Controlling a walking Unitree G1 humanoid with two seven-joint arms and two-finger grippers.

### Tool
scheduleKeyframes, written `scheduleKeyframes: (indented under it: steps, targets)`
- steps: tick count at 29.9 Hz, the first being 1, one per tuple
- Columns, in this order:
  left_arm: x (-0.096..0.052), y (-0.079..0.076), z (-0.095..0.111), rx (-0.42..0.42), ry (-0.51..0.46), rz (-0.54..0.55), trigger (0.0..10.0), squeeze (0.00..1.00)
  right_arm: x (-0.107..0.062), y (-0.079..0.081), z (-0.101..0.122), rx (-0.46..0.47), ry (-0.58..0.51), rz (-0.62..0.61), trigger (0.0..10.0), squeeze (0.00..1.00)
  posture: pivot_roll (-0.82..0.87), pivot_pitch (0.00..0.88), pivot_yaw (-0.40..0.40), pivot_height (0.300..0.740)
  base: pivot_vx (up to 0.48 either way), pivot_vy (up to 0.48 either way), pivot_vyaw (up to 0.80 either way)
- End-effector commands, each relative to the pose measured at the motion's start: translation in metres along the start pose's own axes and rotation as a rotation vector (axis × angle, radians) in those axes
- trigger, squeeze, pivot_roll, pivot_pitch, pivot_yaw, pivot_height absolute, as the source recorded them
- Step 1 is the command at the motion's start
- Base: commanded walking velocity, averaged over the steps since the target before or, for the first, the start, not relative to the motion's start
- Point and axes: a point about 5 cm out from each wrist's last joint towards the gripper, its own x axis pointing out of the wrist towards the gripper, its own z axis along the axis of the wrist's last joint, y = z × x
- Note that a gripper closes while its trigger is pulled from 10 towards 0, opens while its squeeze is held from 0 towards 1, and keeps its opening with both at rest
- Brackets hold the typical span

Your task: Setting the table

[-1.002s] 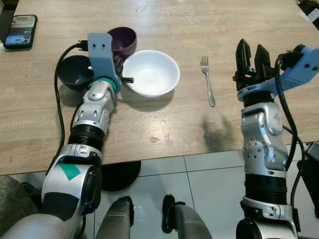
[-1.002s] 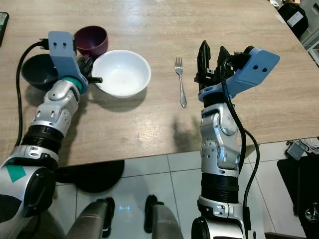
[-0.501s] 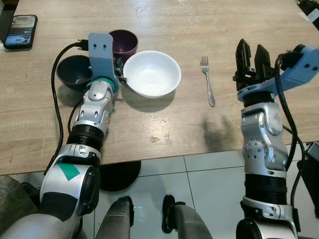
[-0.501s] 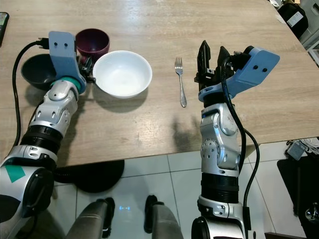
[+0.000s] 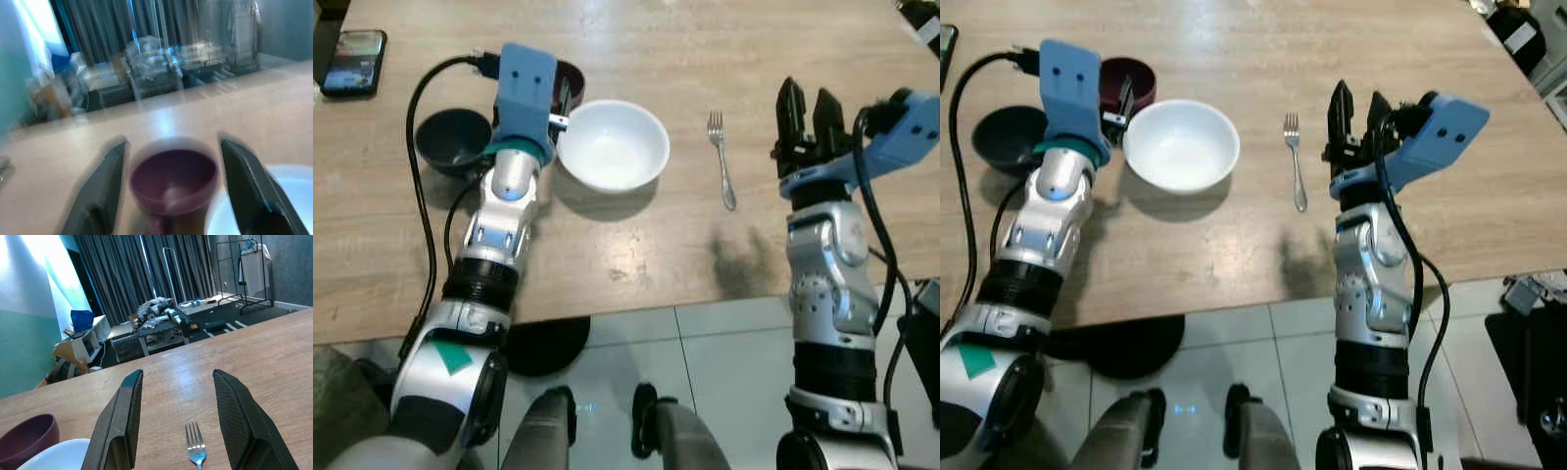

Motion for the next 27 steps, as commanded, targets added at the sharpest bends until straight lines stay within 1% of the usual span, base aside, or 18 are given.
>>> scheduleKeyframes:
  steps: [1,2,5,7,10,13,14,15,16,21,22,27]
  targets:
    - [-0.006,-0.003,0.004,0.012,-0.031,-0.01,10.0,0.0,-0.002,-0.001,-0.002,0.001,0.001,-0.01,10.0,0.0,0.14,0.167,0.02,0.74,0.0,0.0,0.0]
    - [-0.006,-0.003,0.004,0.012,-0.031,-0.01,10.0,0.0,-0.002,-0.001,-0.002,0.001,0.001,-0.01,10.0,0.0,0.14,0.167,0.02,0.74,0.0,0.0,0.0]
    - [-0.021,-0.007,0.008,0.011,-0.064,-0.042,10.0,0.0,-0.003,0.002,-0.004,0.002,0.002,-0.007,10.0,0.0,0.15,0.17,0.024,0.74,0.0,0.0,0.0]
    - [-0.021,-0.007,0.008,0.011,-0.064,-0.042,10.0,0.0,-0.003,0.002,-0.004,0.002,0.002,-0.007,10.0,0.0,0.15,0.17,0.024,0.74,0.0,0.0,0.0]
    - [-0.029,-0.01,0.013,0.007,-0.091,-0.068,10.0,0.0,-0.004,0.005,-0.004,-0.02,0.0,-0.001,10.0,0.0,0.17,0.171,0.021,0.74,0.0,0.0,0.0]
    - [-0.031,-0.011,0.016,0.004,-0.098,-0.073,10.0,0.0,-0.004,0.006,-0.005,-0.027,0.0,0.0,10.0,0.0,0.17,0.171,0.021,0.74,0.0,0.0,0.0]
    - [-0.031,-0.012,0.019,-0.005,-0.108,-0.075,10.0,0.0,-0.004,0.008,-0.005,-0.046,-0.001,0.002,10.0,0.0,0.17,0.168,0.017,0.74,0.0,0.0,0.0]
    - [-0.031,-0.012,0.019,-0.005,-0.108,-0.075,10.0,0.0,-0.004,0.008,-0.005,-0.046,-0.001,0.002,10.0,0.0,0.17,0.168,0.017,0.74,0.0,0.0,0.0]
    - [-0.027,-0.015,0.027,-0.027,-0.126,-0.073,10.0,0.0,-0.003,0.012,-0.007,-0.066,0.001,0.001,10.0,0.0,0.16,0.164,0.014,0.74,0.0,0.0,0.0]
    - [-0.025,-0.018,0.033,-0.055,-0.137,-0.072,10.0,0.0,-0.002,0.014,-0.007,-0.086,0.002,0.0,10.0,0.0,0.16,0.162,0.012,0.74,0.0,0.0,0.0]
    - [-0.022,-0.021,0.038,-0.071,-0.148,-0.072,10.0,0.0,-0.001,0.015,-0.008,-0.105,0.01,-0.014,10.0,0.0,0.15,0.16,0.01,0.74,0.0,0.0,0.0]
    - [-0.022,-0.022,0.04,-0.075,-0.149,-0.077,10.0,0.0,0.001,0.018,-0.006,-0.124,0.019,-0.024,10.0,0.0,0.14,0.154,0.011,0.74,0.0,0.0,0.0]
